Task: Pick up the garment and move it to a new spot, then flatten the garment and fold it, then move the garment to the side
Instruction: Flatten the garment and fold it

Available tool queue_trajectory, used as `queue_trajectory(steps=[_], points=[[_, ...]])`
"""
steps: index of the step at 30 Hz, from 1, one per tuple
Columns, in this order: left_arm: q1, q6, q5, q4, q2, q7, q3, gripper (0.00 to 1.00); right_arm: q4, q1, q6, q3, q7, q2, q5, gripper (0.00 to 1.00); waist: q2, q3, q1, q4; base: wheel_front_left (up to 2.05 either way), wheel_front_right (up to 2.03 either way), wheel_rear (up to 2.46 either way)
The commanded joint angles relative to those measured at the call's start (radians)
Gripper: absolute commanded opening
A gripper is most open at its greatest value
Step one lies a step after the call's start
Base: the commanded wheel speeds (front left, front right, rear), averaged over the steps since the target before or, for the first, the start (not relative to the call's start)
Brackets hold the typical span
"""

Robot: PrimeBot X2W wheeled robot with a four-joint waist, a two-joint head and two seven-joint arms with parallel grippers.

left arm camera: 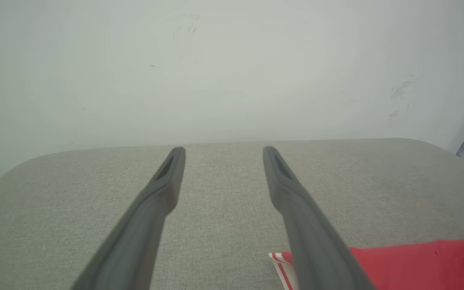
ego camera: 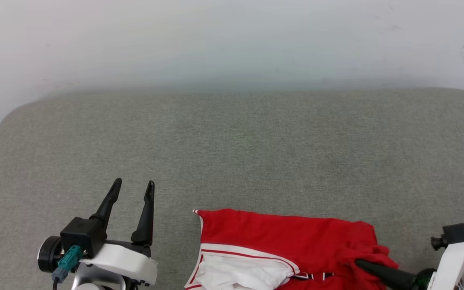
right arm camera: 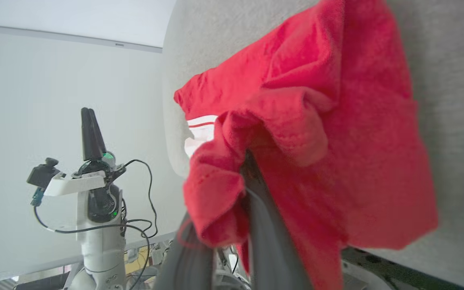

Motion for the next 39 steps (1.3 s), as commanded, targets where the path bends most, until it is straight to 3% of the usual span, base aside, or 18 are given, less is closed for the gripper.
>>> queue_trajectory(steps=[1,6,13,19,27,28,29,30,39], points=[[0.008,-0.005,-0.003,-0.001,0.003,0.004,-0.003,1.0,0.004,0.007,-0.001,0.015,0.012,0.006,0.044,0.0,0.0,-0.006,0.0,0.012,0.0,0.0,0.0],[-0.001,-0.008,-0.005,-0.006,0.007,0.015,-0.012,1.0,0.031,0.001,-0.001,0.137,-0.025,0.008,0.201,0.0,0.0,-0.011,0.0,0.044,0.0,0.0,0.0],[-0.018,-0.008,-0.008,-0.017,0.006,0.024,-0.021,1.0,0.051,-0.044,-0.001,0.353,-0.141,0.008,0.296,0.0,0.0,0.01,0.0,0.092,0.0,0.0,0.0],[-0.043,-0.016,-0.012,-0.012,-0.002,0.016,-0.026,1.0,0.089,-0.114,-0.001,0.497,-0.266,0.008,0.267,0.0,0.0,0.058,0.0,0.123,0.0,0.0,0.0],[-0.076,-0.02,-0.01,0.013,-0.012,-0.004,-0.026,1.0,0.154,-0.182,-0.001,0.605,-0.4,0.008,0.228,0.0,0.0,0.099,0.0,0.126,0.0,0.0,0.0],[-0.078,-0.02,-0.01,0.017,-0.016,-0.005,-0.027,1.0,0.162,-0.185,-0.001,0.617,-0.411,0.007,0.22,0.17,0.0,0.1,0.0,0.125,0.0,0.0,0.0],[-0.079,-0.021,-0.01,0.02,-0.018,-0.008,-0.028,1.0,0.172,-0.185,-0.001,0.629,-0.416,0.005,0.219,0.44,0.0,0.1,0.0,0.123,0.0,0.0,0.0],[-0.08,-0.022,-0.01,0.024,-0.018,-0.01,-0.028,1.0,0.176,-0.187,-0.001,0.638,-0.424,0.002,0.218,1.0,0.0,0.101,0.0,0.121,0.0,0.0,0.0],[-0.087,-0.023,-0.008,0.039,-0.013,-0.018,-0.026,1.0,0.132,-0.217,-0.001,0.703,-0.527,-0.041,0.206,1.0,0.0,0.09,0.0,0.099,0.0,0.0,0.0]])
